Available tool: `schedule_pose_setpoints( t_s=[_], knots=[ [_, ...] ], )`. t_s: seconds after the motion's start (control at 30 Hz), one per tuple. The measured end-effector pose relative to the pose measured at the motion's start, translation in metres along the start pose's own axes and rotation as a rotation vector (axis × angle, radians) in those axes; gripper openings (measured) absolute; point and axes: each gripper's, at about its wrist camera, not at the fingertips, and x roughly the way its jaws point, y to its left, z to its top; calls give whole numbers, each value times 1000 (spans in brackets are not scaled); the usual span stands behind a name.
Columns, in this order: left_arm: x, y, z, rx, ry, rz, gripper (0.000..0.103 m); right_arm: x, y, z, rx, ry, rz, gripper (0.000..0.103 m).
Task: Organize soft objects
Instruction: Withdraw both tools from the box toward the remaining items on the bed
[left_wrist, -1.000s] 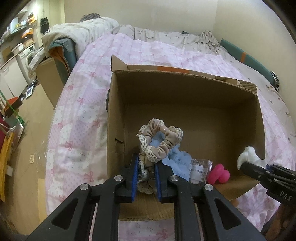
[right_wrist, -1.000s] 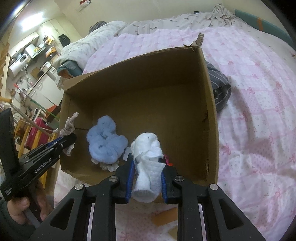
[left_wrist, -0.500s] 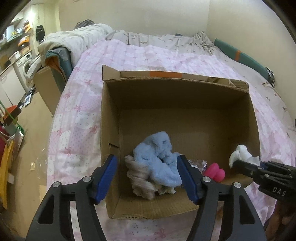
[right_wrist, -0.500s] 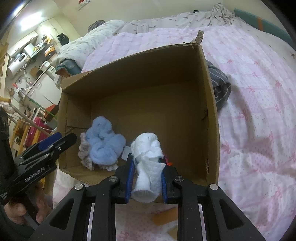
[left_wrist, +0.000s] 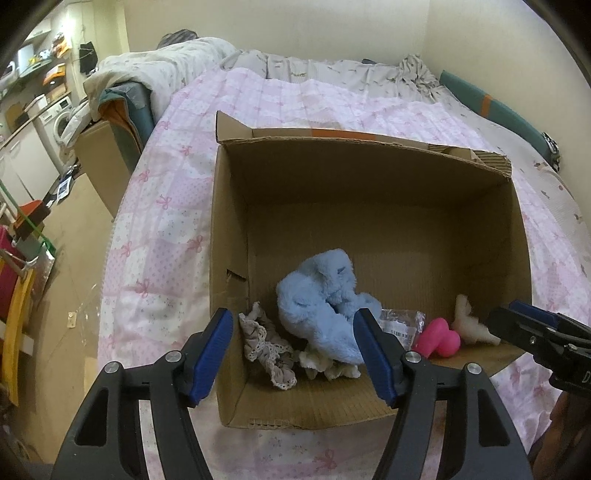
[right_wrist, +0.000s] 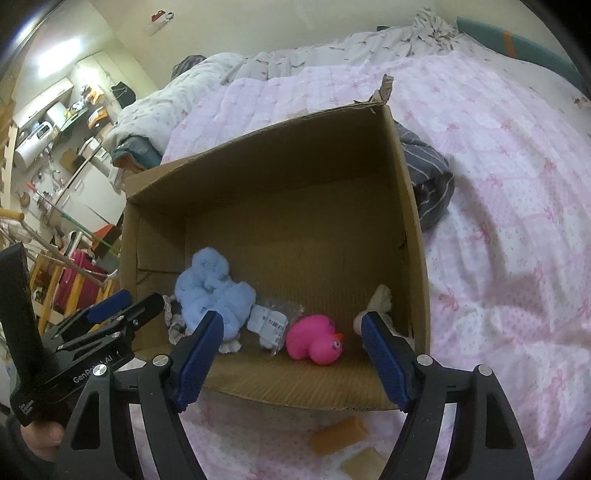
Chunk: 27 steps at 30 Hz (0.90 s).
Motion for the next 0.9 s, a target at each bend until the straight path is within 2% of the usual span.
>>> schedule_pose_setpoints(
  t_s=[0.6, 0.9],
  knots=[
    [-13, 5, -9, -24, -3, 11, 65, -3, -3, -2, 5, -13, 0, 82],
    [-35, 15, -21, -71, 3, 7, 65, -30, -11, -11, 39, -37, -16, 82]
  ],
)
